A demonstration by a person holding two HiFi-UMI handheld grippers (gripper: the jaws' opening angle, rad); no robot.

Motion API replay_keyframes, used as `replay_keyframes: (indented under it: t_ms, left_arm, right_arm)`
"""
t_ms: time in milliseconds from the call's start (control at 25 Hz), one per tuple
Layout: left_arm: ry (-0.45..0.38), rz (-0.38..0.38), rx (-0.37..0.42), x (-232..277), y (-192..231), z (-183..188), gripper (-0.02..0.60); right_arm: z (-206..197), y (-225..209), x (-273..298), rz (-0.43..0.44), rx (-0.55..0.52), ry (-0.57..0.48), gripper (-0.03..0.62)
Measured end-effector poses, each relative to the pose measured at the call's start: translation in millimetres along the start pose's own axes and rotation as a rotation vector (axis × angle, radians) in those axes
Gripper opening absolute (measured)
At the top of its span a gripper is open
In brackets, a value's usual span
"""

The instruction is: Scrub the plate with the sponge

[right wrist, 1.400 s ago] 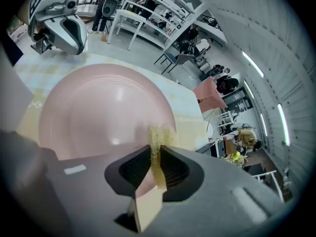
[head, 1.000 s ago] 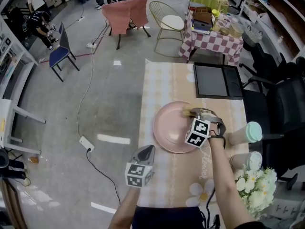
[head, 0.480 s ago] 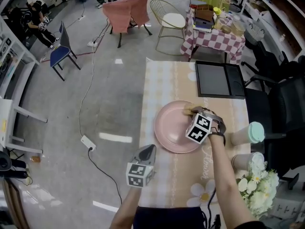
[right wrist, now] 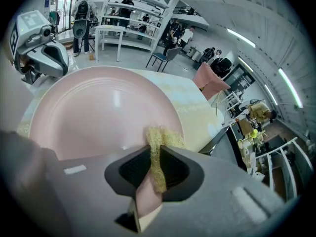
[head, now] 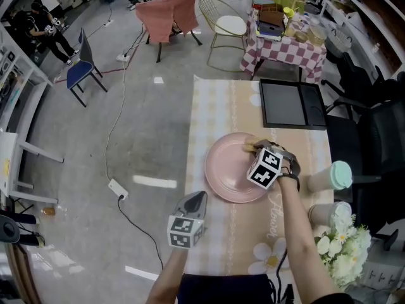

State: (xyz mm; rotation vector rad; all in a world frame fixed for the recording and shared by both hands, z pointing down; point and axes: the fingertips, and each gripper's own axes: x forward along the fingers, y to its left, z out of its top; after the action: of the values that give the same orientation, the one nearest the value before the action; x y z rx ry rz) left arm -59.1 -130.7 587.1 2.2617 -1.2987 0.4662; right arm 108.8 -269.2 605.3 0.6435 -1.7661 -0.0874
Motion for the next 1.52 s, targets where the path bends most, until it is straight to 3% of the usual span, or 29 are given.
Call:
replay_keyframes:
  t_ms: [1520]
  left_arm:
    - [-0.006, -0.046, 0.029, -15.9, -28.6, -6.9, 0.011]
  right_arm:
    - [-14.9, 42.4, -25.9, 0.072, 0.095, -0.011, 0.060]
